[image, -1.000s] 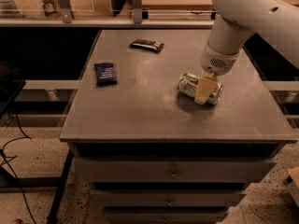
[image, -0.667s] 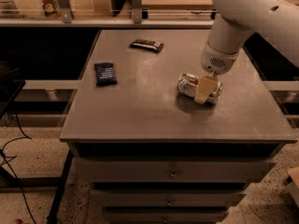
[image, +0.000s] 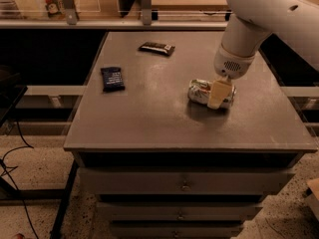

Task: Move 7up can near rxbar chocolate

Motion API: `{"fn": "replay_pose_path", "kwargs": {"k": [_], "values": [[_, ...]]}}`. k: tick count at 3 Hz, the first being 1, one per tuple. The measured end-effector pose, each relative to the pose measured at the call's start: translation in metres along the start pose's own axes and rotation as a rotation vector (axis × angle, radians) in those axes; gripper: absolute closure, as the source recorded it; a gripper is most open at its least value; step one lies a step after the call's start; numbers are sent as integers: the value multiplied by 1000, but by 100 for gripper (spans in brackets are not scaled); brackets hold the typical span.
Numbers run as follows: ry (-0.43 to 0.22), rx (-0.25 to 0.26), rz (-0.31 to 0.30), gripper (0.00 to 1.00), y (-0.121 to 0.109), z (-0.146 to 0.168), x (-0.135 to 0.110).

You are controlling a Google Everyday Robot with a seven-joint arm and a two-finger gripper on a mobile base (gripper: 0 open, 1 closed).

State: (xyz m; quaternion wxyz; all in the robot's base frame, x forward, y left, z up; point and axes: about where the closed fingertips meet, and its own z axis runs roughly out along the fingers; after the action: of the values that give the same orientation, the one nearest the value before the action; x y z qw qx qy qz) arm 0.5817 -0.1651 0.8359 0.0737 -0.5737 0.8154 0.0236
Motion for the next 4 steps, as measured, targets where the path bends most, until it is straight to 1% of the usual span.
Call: {"fn": "replay_pose_path", "kwargs": {"k": [1, 2, 3, 4], "values": [[-2, -1, 0, 57, 2, -2, 0], [-16, 2, -2, 58, -1, -6, -4], [-46, 27, -6, 58, -12, -13, -14], [-75, 69, -15, 58, -33, -18, -35]]}}
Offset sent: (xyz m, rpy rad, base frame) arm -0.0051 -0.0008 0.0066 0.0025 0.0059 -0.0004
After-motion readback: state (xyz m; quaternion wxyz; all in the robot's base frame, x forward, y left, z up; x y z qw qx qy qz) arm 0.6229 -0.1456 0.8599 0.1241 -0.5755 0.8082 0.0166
